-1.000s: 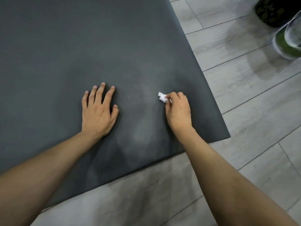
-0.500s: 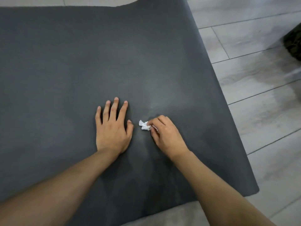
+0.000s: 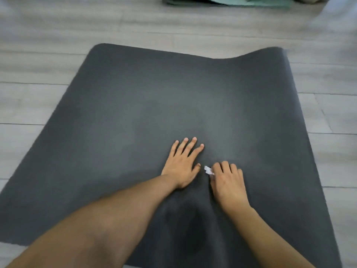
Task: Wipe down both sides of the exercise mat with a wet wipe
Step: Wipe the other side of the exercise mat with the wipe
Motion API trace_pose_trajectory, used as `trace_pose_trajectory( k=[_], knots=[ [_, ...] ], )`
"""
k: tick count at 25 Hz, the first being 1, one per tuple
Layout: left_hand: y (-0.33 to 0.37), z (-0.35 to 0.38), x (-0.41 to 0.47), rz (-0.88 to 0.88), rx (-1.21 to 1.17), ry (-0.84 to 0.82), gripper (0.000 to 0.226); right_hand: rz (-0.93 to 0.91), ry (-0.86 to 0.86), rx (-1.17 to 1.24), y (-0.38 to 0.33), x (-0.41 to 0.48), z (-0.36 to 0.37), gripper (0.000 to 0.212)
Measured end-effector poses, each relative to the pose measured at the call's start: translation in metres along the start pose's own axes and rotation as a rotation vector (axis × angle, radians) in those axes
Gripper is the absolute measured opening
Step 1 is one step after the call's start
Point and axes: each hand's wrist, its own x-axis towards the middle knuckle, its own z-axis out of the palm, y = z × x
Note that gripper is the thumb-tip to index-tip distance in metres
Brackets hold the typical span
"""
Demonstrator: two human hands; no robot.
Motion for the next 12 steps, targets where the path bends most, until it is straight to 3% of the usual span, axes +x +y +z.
trace_pose_trajectory(
  k=[3,8,12],
  knots=[
    [-0.031,-0.005,-0.035,-0.040,-0.051,0.052,0.064,0.054,0.014,0.019,-0.036,0.012,0.004,0.022],
    [-0.135,0.003,-0.199,-0.521,-0.064,0.118,0.071,-0.045,-0.080,0.052,-0.112,0.014,-0.004,0.015],
    [-0.215,-0.001,-0.303,-0.902,-0.137,0.095,0.058,-0.064,-0.123,0.176,-0.163,0.009,-0.014,0.008]
  ],
)
